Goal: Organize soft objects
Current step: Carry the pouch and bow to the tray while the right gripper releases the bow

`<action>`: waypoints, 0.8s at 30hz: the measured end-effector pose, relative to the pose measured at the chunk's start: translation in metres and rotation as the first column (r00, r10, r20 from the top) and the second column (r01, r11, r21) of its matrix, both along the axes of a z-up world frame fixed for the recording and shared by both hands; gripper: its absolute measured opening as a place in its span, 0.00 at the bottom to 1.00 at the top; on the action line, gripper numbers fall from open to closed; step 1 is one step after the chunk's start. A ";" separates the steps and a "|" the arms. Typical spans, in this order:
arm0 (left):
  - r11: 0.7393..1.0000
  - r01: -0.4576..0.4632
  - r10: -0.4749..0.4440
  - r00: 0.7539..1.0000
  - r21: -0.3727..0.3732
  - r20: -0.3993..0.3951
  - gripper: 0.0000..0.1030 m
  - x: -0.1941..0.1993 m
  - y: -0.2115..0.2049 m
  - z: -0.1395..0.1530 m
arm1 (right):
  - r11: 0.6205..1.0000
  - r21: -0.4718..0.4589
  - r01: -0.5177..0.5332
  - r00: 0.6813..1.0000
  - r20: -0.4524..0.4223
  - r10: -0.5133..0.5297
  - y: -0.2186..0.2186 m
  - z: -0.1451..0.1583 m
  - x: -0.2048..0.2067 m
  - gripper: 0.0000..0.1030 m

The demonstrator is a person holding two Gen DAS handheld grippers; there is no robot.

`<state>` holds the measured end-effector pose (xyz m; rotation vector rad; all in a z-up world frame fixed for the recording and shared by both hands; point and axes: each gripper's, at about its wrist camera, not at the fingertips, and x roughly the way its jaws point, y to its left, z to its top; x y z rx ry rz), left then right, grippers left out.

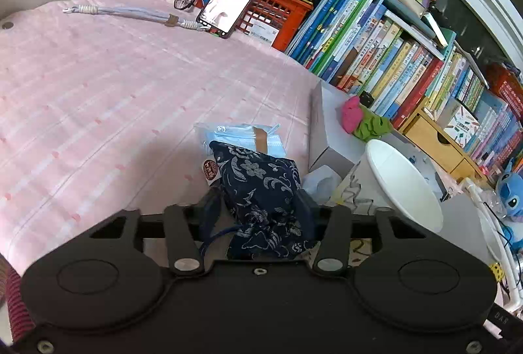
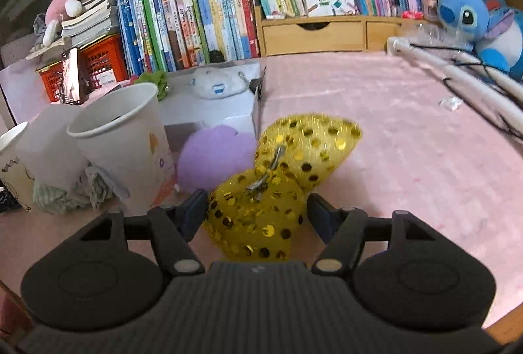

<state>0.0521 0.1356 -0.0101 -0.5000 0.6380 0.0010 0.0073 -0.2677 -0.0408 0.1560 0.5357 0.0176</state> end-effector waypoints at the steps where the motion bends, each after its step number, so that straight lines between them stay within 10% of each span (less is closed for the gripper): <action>1: 1.000 0.001 -0.001 1.000 -0.002 -0.002 0.37 0.001 0.000 0.000 | 1.000 0.001 -0.004 1.000 0.002 0.004 0.001 0.001 0.000 0.59; 24: 0.975 0.082 -0.102 0.991 0.208 0.086 0.26 0.032 0.010 0.097 | 0.982 -0.183 -0.057 0.996 0.062 0.069 -0.018 0.074 0.014 0.47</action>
